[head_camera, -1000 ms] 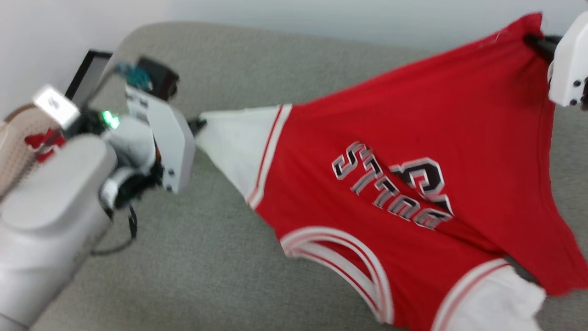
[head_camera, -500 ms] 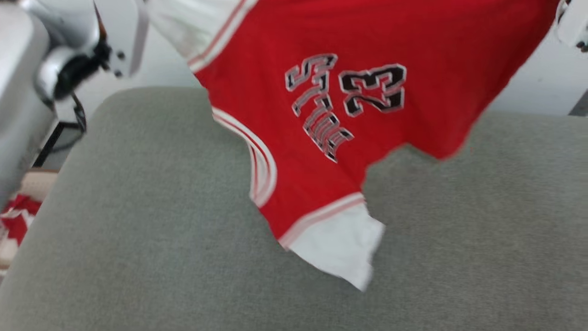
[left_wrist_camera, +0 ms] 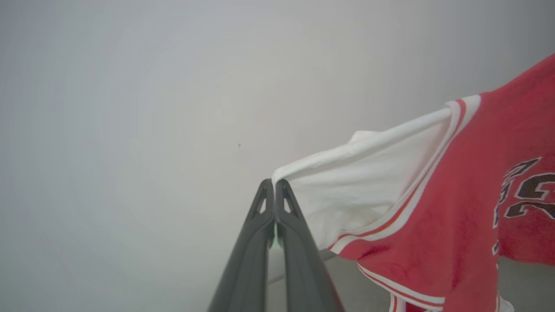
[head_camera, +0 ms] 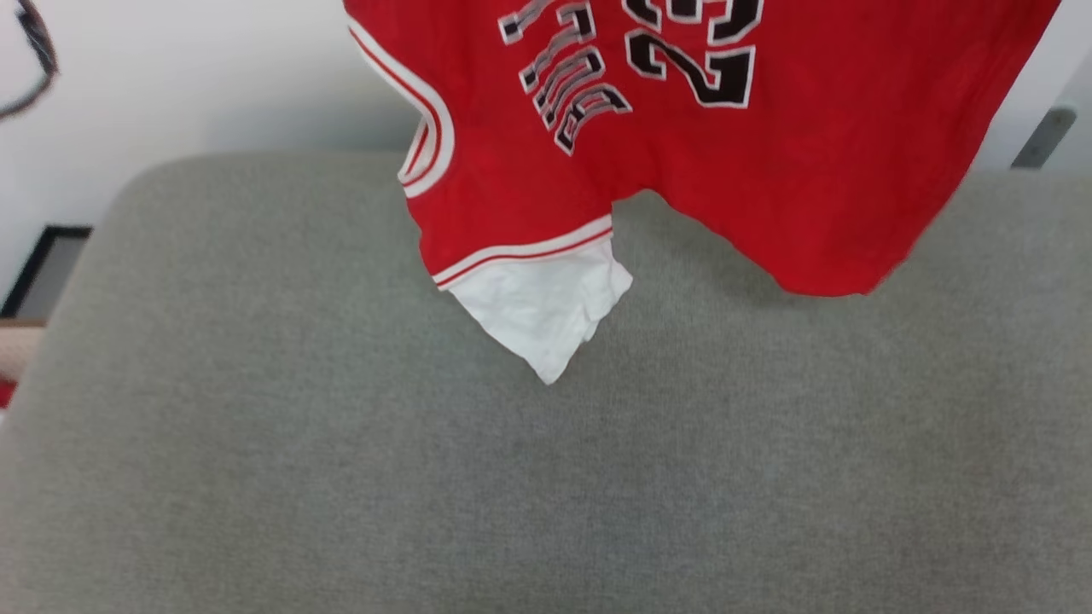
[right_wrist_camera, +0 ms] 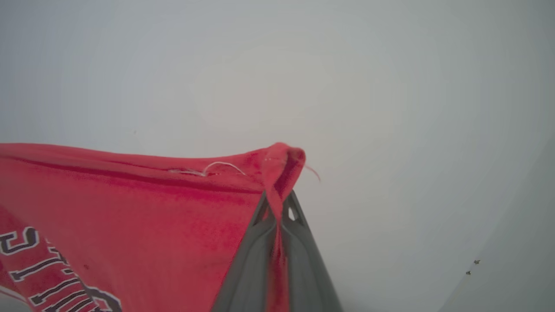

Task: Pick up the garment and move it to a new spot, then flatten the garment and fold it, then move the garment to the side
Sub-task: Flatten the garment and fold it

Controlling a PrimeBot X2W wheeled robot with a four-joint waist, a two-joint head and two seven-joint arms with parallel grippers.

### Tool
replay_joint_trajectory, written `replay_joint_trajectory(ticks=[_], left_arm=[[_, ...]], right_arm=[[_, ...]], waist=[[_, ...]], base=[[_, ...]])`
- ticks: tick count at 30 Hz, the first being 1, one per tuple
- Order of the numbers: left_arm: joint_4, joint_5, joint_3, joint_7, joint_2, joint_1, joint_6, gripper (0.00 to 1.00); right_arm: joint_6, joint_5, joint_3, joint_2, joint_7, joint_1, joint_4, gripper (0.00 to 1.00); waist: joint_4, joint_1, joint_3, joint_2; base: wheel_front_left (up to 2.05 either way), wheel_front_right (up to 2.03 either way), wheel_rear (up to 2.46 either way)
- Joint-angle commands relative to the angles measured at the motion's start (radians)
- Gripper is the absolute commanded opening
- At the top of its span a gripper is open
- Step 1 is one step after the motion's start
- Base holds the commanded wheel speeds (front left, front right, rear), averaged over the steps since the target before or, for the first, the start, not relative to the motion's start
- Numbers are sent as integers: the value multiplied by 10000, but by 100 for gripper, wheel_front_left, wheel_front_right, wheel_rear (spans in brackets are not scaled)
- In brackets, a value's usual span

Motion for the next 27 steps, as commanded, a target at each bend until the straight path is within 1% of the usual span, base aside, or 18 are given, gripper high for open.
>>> replay_joint_trajectory(ticks=[1,4,6,7,8,11,13,16,18,19,20,22,24,26,27], left_arm=[[182,133,45,-38,14,-227,-5,0],[611,453,63,-414,-5,-910,54,0],[960,808,60,-837,-77,-1370,321,0],[1170,952,120,-1113,-150,-1634,522,0],[1349,1179,103,-1404,-216,-1924,658,0],[1864,1562,223,-2460,-607,-2842,1030,0],[2000,1869,363,-3598,-850,-3547,1337,0],[2108,2164,534,-5554,-1183,-4168,1329,0],[2206,2071,785,-6534,-1411,-4488,1338,0],[2193,2104,834,-6822,-1533,-4581,1267,0],[2134,2136,866,-6999,-1624,-4547,1149,0],[2069,2102,1020,-7141,-1605,-4218,1009,0],[1925,2044,1170,-7179,-1606,-3652,934,0],[1581,2032,1411,-7192,-1570,-3018,888,0],[1481,2038,1442,-7193,-1569,-2575,851,0]], right_arm=[[-12,-183,-179,136,13,-227,71,0],[-14,-692,-577,506,-264,-776,319,0],[-14,-1383,-722,770,-716,-1251,625,0],[-14,-1770,-803,934,-1028,-1509,818,0],[-14,-2222,-825,1114,-1363,-1758,1047,0],[-14,-3558,-1127,1578,-2802,-2666,1693,0],[-14,-4455,-1453,1755,-3888,-3292,2050,0],[-12,-5805,-1898,1944,-5087,-3908,2486,0],[-12,-6592,-2267,1957,-5381,-4180,2499,0],[-12,-6967,-2404,1979,-5445,-4154,2477,0],[-12,-7283,-2550,1996,-5488,-4053,2410,0],[-12,-7780,-2768,2063,-5500,-3639,2389,0],[-12,-7987,-2978,2181,-5510,-3205,2336,0],[-12,-7891,-3102,2286,-5516,-2692,2580,0],[-12,-7965,-3028,2228,-5517,-2478,2694,0]], waist=[[-68,0,1158,0],[-251,0,2107,0],[-417,0,2773,0],[-491,0,3110,0],[-565,0,3431,0],[-657,0,4379,0],[-605,0,5007,0],[-411,0,5751,0],[-220,0,6175,0],[-128,0,6343,0],[-36,0,6467,0],[68,0,6619,0],[176,0,6671,0],[274,0,6616,0],[338,0,6562,0]], base=[[0,0,0],[0,0,0],[0,0,0],[0,0,0],[0,0,0],[0,0,0],[0,0,0],[0,0,0],[0,0,0],[0,0,0],[0,0,0],[0,0,0],[0,0,0],[0,0,0],[0,0,0]])
